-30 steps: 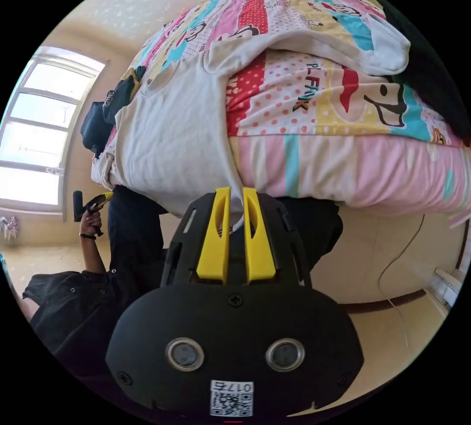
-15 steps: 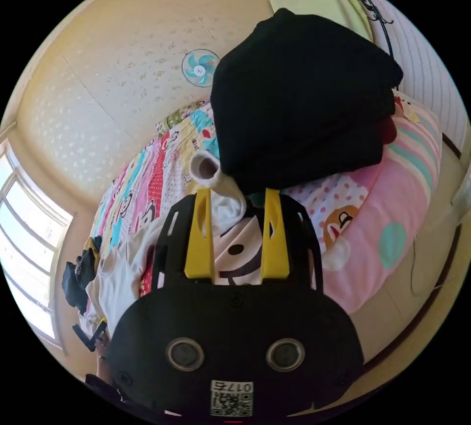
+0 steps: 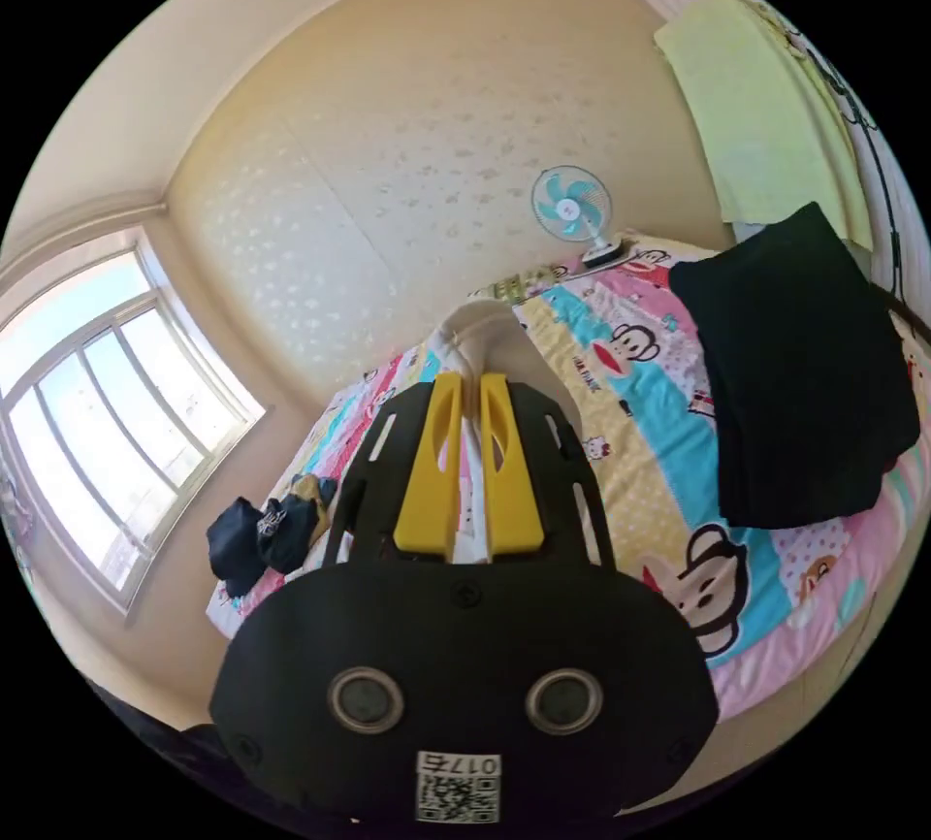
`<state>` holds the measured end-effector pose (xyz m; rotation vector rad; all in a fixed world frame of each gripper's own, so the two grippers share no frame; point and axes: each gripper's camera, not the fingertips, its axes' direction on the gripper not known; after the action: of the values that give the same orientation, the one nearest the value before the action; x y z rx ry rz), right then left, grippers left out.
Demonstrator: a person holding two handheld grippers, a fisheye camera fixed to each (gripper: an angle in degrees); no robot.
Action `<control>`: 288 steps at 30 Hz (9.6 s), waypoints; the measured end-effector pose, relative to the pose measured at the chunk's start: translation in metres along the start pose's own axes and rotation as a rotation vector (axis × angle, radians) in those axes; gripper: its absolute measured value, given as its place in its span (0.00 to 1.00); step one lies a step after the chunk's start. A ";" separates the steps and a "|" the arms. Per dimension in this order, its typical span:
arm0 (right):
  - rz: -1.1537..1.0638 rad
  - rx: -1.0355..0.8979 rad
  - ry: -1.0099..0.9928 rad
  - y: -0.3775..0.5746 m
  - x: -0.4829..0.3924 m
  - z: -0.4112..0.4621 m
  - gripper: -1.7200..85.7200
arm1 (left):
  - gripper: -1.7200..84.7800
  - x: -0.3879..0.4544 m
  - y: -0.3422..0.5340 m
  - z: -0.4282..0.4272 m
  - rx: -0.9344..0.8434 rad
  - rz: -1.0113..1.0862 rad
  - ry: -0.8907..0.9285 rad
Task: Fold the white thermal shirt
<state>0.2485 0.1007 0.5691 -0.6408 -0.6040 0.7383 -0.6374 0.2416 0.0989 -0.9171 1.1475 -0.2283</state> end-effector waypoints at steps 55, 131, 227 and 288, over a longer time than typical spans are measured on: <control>-0.356 -0.709 0.282 0.326 0.054 0.245 0.10 | 0.07 -0.073 0.002 -0.172 0.141 -0.159 0.046; -0.101 -0.604 0.258 0.202 0.054 0.137 0.09 | 0.14 0.301 -0.213 0.388 -0.837 0.600 -0.121; 0.315 -0.278 -0.650 -0.028 0.076 -0.059 0.14 | 0.10 -0.080 -0.139 -0.225 0.145 -0.229 0.383; -0.185 -0.537 0.087 0.294 -0.230 0.208 0.03 | 0.10 0.036 -0.020 -0.106 0.105 -0.425 0.233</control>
<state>-0.1530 0.1590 0.4356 -1.0889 -0.7771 0.3683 -0.7074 0.1542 0.0777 -1.0539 1.1304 -0.7505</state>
